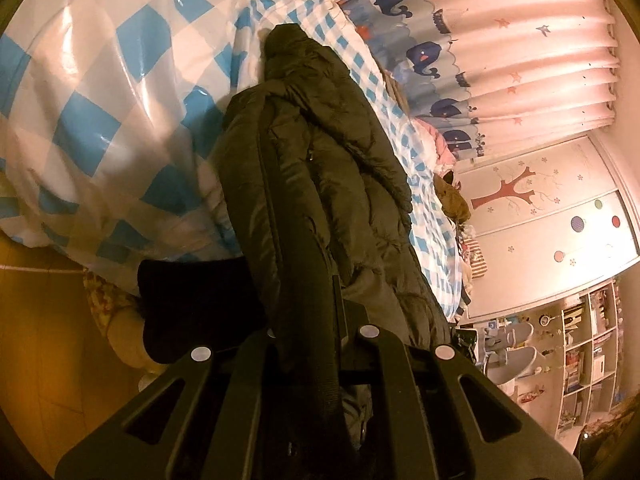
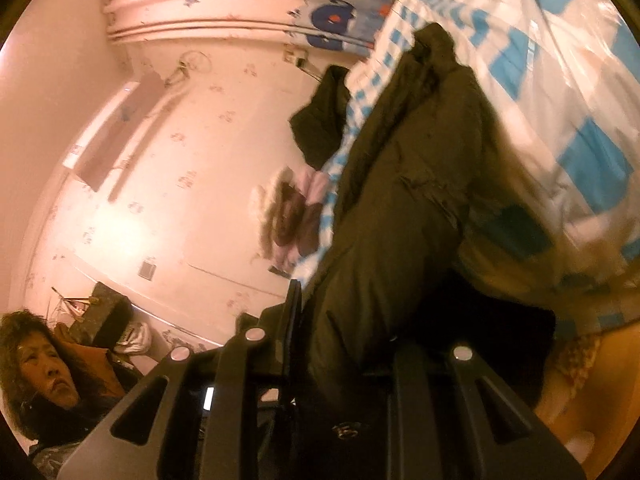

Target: Fold large clothes

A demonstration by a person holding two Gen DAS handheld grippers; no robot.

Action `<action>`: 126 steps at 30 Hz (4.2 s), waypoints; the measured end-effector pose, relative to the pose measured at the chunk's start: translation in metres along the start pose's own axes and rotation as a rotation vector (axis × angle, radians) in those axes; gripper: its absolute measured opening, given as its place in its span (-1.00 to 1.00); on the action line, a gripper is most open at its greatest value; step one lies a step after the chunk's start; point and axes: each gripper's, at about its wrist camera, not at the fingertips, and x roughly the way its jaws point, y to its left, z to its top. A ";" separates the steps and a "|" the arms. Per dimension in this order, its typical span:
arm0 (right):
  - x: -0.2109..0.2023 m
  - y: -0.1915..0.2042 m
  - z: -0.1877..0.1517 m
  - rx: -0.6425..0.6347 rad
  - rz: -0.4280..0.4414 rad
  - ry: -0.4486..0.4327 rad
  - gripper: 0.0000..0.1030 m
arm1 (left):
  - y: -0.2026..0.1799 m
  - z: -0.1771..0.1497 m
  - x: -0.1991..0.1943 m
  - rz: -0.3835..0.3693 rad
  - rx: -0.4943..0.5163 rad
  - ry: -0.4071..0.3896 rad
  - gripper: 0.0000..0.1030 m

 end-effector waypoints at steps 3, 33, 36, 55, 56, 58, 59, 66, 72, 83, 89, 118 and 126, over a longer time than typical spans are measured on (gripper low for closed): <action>0.005 0.005 0.004 -0.005 0.067 -0.041 -0.59 | 0.000 0.003 -0.001 -0.011 -0.009 -0.008 -0.91; 0.015 0.086 0.041 -0.149 0.317 -0.129 -0.59 | -0.097 0.023 -0.069 -0.147 0.138 -0.188 -0.91; 0.006 0.095 0.034 -0.164 0.323 -0.137 -0.59 | -0.106 0.015 -0.084 -0.154 0.163 -0.206 -0.91; 0.018 0.109 0.048 -0.185 0.328 -0.116 -0.59 | -0.097 0.036 -0.078 -0.155 0.136 -0.224 -0.90; 0.021 0.110 0.053 -0.187 0.328 -0.114 -0.59 | -0.098 0.040 -0.076 -0.155 0.136 -0.225 -0.90; 0.026 0.112 0.061 -0.192 0.330 -0.109 -0.59 | -0.100 0.048 -0.073 -0.155 0.139 -0.228 -0.90; 0.029 0.113 0.068 -0.195 0.332 -0.106 -0.59 | -0.101 0.051 -0.072 -0.157 0.140 -0.228 -0.90; 0.048 0.117 0.097 -0.210 0.334 -0.097 -0.59 | -0.113 0.078 -0.060 -0.164 0.158 -0.233 -0.90; 0.055 0.118 0.120 -0.218 0.330 -0.110 -0.59 | -0.122 0.104 -0.052 -0.182 0.170 -0.249 -0.90; 0.071 0.114 0.166 -0.232 0.281 -0.131 -0.59 | -0.134 0.149 -0.032 -0.206 0.177 -0.262 -0.90; 0.083 0.108 0.192 -0.228 0.246 -0.140 -0.59 | -0.134 0.179 -0.015 -0.201 0.167 -0.263 -0.90; 0.136 0.056 0.278 -0.179 0.127 -0.135 -0.59 | -0.113 0.265 0.053 -0.143 0.111 -0.248 -0.90; 0.143 0.047 0.289 -0.167 0.113 -0.136 -0.59 | -0.112 0.275 0.061 -0.149 0.102 -0.253 -0.90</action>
